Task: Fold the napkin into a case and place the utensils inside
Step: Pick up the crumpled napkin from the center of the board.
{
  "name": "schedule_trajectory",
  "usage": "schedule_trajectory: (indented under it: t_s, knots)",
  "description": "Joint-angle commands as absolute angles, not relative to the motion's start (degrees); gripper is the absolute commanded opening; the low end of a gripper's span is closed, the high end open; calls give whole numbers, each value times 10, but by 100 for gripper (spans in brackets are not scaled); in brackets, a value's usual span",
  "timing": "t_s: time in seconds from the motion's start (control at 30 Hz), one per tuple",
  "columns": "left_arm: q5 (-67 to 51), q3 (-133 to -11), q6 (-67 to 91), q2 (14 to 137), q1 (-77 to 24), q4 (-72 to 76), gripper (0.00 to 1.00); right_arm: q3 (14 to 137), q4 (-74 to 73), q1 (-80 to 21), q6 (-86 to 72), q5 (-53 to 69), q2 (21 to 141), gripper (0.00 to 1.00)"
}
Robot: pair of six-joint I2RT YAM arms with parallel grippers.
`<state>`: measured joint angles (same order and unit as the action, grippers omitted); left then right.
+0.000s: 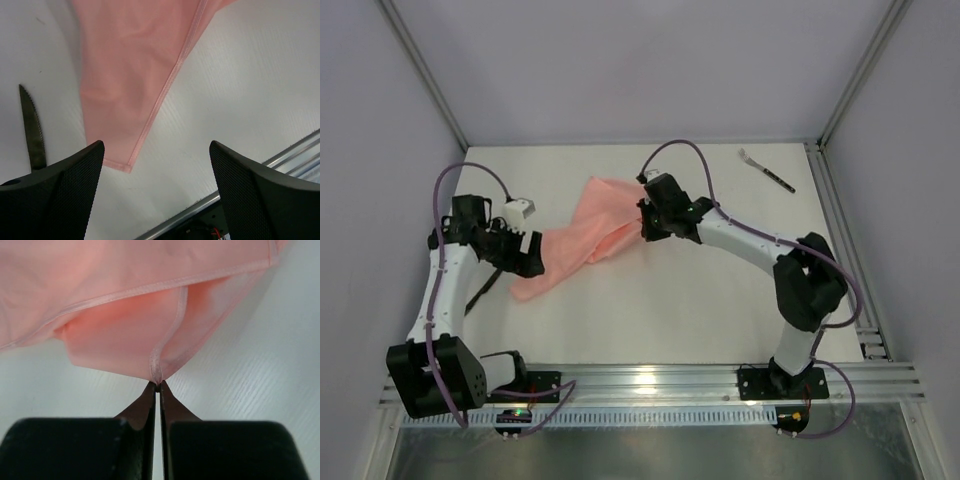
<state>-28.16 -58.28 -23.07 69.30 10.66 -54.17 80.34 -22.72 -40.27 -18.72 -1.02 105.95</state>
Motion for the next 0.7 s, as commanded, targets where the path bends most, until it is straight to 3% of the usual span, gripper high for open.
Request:
schedule_trajectory:
  t_s: [0.0,0.13,0.37,0.53,0.67]
  knots:
    - [-298,-600,-264,703,46,-565,87,743,-195,-399,-173,-14,982,4]
    - [-263,-562,-285,703,-21,-545,88,666,-184,-400,-182,-9,934,4]
    - [-60,-449,-316,717,-168,-447,92,606,-158,-399,-199,-9,904,4]
    - [60,-440,-318,758,-175,-356,87,580,-147,-400,-199,6,896,4]
    - [69,-438,-330,788,-174,-336,80,568,-145,-398,-196,4,890,4]
